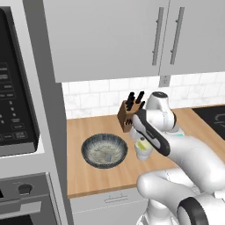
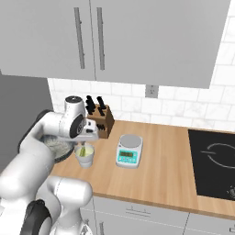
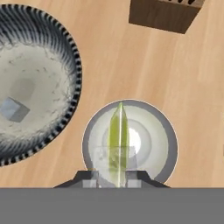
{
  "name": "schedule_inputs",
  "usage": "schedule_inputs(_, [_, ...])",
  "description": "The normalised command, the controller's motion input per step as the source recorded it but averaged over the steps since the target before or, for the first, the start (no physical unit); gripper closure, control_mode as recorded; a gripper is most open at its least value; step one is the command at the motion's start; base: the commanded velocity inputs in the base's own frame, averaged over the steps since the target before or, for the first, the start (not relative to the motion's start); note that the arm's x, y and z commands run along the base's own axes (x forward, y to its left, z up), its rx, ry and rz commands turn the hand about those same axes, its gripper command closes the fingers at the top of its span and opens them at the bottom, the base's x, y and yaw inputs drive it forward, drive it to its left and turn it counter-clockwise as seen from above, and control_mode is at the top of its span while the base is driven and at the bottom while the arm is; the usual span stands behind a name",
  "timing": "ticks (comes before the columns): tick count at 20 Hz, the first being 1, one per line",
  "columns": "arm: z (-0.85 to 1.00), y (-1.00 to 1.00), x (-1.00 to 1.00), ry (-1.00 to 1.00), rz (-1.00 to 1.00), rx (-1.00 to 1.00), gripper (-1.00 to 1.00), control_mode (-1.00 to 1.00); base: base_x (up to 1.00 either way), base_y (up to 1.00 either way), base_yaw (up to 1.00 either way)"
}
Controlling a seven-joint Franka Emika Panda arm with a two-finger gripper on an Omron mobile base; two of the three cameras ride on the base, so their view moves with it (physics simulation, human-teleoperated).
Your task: Grab a lemon wedge from the fridge and one ice cube from the ice bowl, and put them in the glass of lemonade.
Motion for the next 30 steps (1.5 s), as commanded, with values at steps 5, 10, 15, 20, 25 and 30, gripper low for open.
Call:
schedule_inputs(5, [-0.13, -0.32, 0.0, 0.0, -0.07, 0.0, 1.0, -1.0, 0.0, 0.0, 0.0])
schedule_inputs(10, [-0.04, -0.11, 0.0, 0.0, -0.02, 0.0, 1.0, -1.0, 0.0, 0.0, 0.0])
schedule_inputs(15, [0.0, 0.0, 0.01, 0.0, 0.0, 0.0, 1.0, -1.0, 0.0, 0.0, 0.0])
schedule_inputs(20, [0.0, 0.0, 0.17, 0.0, 0.0, 0.0, 1.0, -1.0, 0.0, 0.0, 0.0])
schedule_inputs(25, [-0.13, 0.0, 0.02, 0.02, 0.0, 0.0, -1.0, -1.0, 0.0, 0.0, 0.0])
schedule_inputs(30, [-0.04, 0.0, 0.0, 0.01, 0.0, 0.0, -1.0, -1.0, 0.0, 0.0, 0.0])
